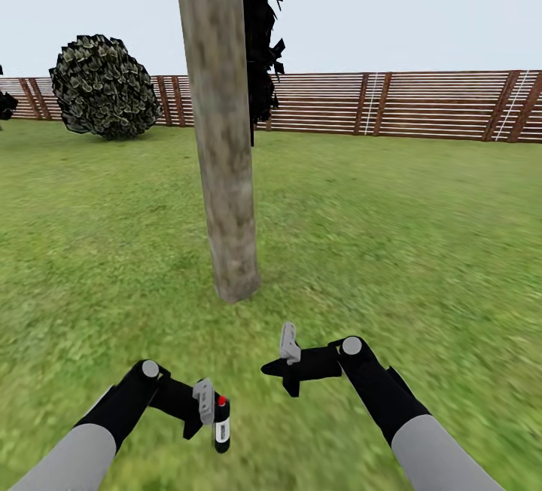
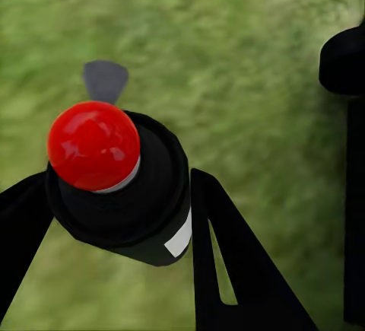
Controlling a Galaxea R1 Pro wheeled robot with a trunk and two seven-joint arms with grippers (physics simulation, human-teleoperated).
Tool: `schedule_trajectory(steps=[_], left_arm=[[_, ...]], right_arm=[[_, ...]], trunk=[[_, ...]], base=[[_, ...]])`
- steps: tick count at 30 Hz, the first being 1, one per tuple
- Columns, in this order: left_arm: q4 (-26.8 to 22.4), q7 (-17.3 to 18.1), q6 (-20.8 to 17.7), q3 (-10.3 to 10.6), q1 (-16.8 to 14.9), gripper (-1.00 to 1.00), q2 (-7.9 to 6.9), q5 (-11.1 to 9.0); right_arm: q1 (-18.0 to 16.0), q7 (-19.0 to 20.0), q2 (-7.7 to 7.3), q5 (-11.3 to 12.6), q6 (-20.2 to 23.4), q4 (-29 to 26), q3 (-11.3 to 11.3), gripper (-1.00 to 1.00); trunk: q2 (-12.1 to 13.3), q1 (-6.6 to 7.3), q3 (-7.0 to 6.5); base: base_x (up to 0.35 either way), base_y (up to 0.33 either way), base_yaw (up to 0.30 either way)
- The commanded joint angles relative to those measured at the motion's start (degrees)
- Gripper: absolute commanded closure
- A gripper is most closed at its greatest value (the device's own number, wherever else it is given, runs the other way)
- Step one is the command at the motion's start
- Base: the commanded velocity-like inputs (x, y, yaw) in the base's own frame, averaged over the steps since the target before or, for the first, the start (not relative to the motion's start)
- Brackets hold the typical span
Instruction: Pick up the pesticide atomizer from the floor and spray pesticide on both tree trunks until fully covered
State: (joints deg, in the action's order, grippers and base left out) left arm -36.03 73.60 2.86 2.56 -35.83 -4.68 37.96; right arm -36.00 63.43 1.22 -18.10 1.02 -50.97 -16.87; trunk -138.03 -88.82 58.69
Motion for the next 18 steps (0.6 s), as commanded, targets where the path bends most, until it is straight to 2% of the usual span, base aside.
schedule_trajectory(steps=[1, 11, 15, 18], left_arm=[[0.00, 0.03, 0.12, 0.00, -0.01, 1.00, 0.07, -0.24], [-0.05, 2.26, 0.38, 0.04, -0.03, 1.00, 0.25, -3.04], [-0.12, 2.47, 0.34, 0.07, -0.10, 1.00, 0.39, -5.79], [-0.11, 2.49, 0.31, 0.08, -0.77, 1.00, 1.41, -7.04]], right_arm=[[-0.01, -0.01, 0.00, 0.00, 0.00, 0.00, 0.00, 1.00], [-0.02, 0.02, 0.01, 0.00, -0.04, 0.13, 0.00, 1.00], [-0.03, 0.02, -0.03, 0.00, -0.05, 0.17, 0.00, 1.00], [-0.03, 0.00, -0.05, 0.00, -0.05, 0.17, 0.00, 1.00]], trunk=[[0.00, 0.00, 0.00], [0.00, 0.00, 0.00], [0.00, 0.00, 0.00], [0.00, 0.00, 0.00]], base=[[0.000, 0.000, 0.000], [0.000, 0.000, 0.000], [0.000, 0.000, 0.000], [0.000, 0.000, 0.000]])
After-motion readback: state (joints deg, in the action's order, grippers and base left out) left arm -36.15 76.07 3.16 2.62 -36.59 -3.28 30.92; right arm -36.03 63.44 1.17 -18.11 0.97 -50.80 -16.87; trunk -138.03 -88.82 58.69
